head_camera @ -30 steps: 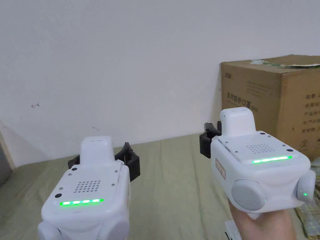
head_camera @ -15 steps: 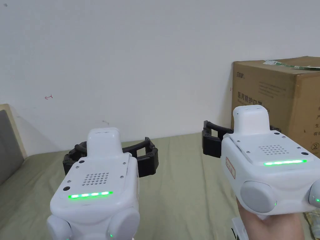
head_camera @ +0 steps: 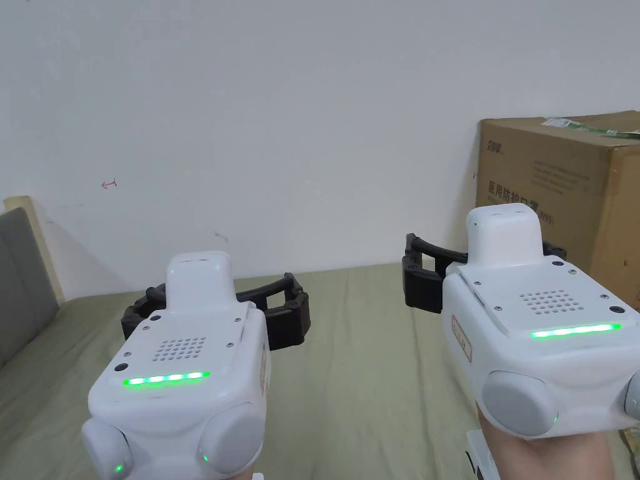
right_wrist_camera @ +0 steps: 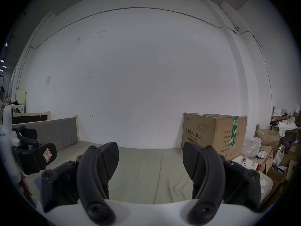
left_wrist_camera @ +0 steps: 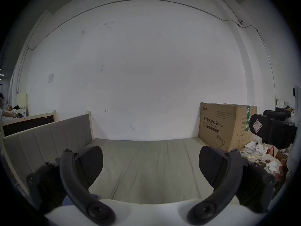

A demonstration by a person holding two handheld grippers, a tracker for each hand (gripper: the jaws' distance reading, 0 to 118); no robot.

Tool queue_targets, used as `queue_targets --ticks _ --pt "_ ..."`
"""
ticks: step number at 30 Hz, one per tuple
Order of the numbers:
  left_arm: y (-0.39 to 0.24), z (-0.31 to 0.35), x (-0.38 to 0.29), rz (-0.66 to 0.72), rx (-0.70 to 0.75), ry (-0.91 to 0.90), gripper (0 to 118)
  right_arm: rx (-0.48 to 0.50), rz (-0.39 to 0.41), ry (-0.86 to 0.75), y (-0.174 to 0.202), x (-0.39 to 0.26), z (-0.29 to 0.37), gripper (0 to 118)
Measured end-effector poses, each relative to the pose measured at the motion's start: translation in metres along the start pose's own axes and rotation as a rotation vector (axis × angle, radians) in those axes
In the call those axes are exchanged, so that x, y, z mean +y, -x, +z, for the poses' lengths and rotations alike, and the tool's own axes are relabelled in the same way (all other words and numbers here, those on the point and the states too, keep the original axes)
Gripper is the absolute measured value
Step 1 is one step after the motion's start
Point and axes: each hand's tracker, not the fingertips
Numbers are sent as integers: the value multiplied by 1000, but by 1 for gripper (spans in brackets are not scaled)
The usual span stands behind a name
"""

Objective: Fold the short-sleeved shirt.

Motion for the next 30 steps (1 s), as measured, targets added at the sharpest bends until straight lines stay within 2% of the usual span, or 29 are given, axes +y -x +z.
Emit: queue_targets --ticks 30 --pt "3 1 -4 22 61 52 117 17 3 64 10 -13 -7 86"
